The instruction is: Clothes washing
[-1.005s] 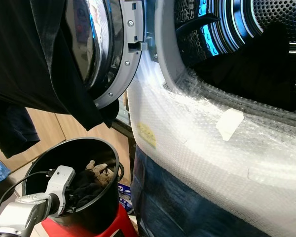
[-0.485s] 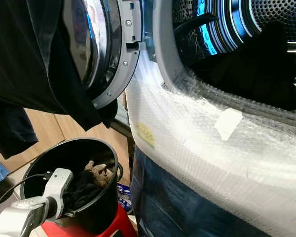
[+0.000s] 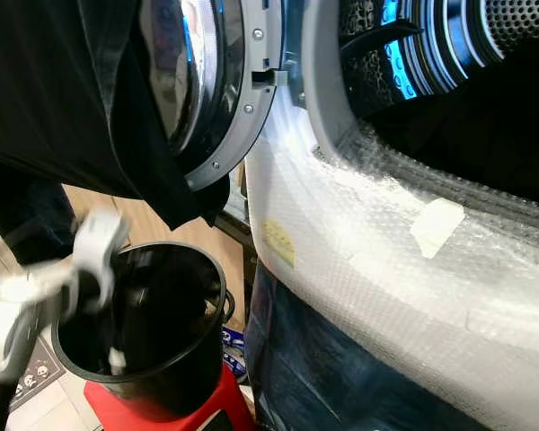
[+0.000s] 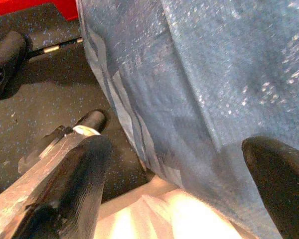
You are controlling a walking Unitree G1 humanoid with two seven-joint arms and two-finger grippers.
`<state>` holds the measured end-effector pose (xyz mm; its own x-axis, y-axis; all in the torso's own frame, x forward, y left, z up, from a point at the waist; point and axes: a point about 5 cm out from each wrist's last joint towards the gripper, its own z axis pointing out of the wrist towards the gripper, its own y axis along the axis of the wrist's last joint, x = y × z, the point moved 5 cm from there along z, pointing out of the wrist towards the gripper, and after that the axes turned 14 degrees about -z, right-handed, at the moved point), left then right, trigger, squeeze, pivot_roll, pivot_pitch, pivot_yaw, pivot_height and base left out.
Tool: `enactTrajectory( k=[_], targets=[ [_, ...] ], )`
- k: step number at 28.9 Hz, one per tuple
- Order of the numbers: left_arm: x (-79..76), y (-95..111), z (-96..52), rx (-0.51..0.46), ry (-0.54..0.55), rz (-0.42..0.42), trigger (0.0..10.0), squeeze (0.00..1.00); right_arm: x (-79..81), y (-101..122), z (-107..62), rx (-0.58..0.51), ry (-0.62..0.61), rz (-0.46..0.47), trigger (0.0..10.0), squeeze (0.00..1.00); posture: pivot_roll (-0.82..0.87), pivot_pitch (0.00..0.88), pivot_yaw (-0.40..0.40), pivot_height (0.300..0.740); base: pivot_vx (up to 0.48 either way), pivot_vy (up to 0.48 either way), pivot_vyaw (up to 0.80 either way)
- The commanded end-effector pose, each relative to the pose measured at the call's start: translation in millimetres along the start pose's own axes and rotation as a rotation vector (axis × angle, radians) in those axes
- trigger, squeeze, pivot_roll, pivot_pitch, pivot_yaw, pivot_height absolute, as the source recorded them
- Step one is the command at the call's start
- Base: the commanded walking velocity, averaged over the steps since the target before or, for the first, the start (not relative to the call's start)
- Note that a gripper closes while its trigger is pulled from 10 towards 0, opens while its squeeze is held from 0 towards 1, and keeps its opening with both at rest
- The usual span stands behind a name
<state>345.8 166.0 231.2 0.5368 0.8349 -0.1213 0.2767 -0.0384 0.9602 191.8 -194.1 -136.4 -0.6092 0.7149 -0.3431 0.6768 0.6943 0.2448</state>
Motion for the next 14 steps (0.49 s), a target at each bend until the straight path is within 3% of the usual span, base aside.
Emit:
enactTrajectory(
  k=[1, 2, 3, 5, 6, 7, 8, 10, 12, 14],
  targets=[
    [-31.2, -1, 11.6, 0.027, -0.145, 0.032, 0.0, 0.0, -0.2, 6, 0.2, -0.011, 0.001, 0.015, 10.0, 0.0, 0.25, 0.0, -0.012, 0.74, 0.0, 0.0, 0.0],
    [-62.6, 1, 23.9, 0.046, -0.291, 0.072, 0.0, 0.0, -3.4, 10, 0.2, -0.021, -0.008, 0.033, 10.0, 0.0, 0.25, 0.0, -0.011, 0.74, 0.0, 0.0, 0.0],
    [-68.2, 1, 25.8, 0.051, -0.317, 0.077, 0.0, 0.0, -4.2, 11, 0.2, -0.022, -0.01, 0.038, 10.0, 0.0, 0.25, 0.0, -0.011, 0.74, 0.0, 0.0, 0.0],
    [-94.5, -5, 31.4, 0.084, -0.434, 0.079, 0.0, 0.0, -7.1, 12, 0.1, -0.027, -0.015, 0.04, 10.0, 0.0, 0.24, 0.0, -0.011, 0.74, 0.0, 0.0, 0.0],
    [-127.1, -12, 35.9, 0.114, -0.577, 0.079, 0.0, 0.0, -11.6, 14, 0.0, -0.034, -0.024, 0.04, 10.0, 0.0, 0.22, 0.0, -0.011, 0.74, 0.0, 0.0, 0.0],
    [-127.1, -12, 35.9, 0.114, -0.577, 0.079, 0.0, 0.0, -11.6, 14, 0.0, -0.034, -0.024, 0.04, 10.0, 0.0, 0.22, 0.0, -0.011, 0.74, 0.0, 0.0, 0.0],
    [-150.1, -20, 35.9, 0.125, -0.699, 0.06, 0.0, 0.0, -17.2, 14, -0.3, -0.036, -0.045, 0.05, 10.0, 0.0, 0.22, 0.0, -0.011, 0.74, 0.0, 0.0, 0.0],
    [-158.0, -24, 34.9, 0.137, -0.746, 0.041, 0.0, 0.0, -19.9, 14, -0.4, -0.036, -0.057, 0.058, 10.0, 0.0, 0.22, 0.0, -0.012, 0.74, 0.0, 0.0, 0.0],
    [-164.0, -58, 33.0, 0.255, -0.789, 0.07, 0.0, 0.0, -24.5, 22, -0.9, -0.076, -0.062, 0.079, 10.0, 0.0, 0.18, 0.0, -0.002, 0.74, 0.0, 0.0, 0.0],
    [-164.1, -70, 29.6, 0.29, -0.805, 0.067, 0.0, 0.0, -26.2, 25, -1.2, -0.092, -0.063, 0.079, 10.0, 0.0, 0.18, 0.0, -0.001, 0.74, 0.0, 0.0, 0.0]
  ],
)
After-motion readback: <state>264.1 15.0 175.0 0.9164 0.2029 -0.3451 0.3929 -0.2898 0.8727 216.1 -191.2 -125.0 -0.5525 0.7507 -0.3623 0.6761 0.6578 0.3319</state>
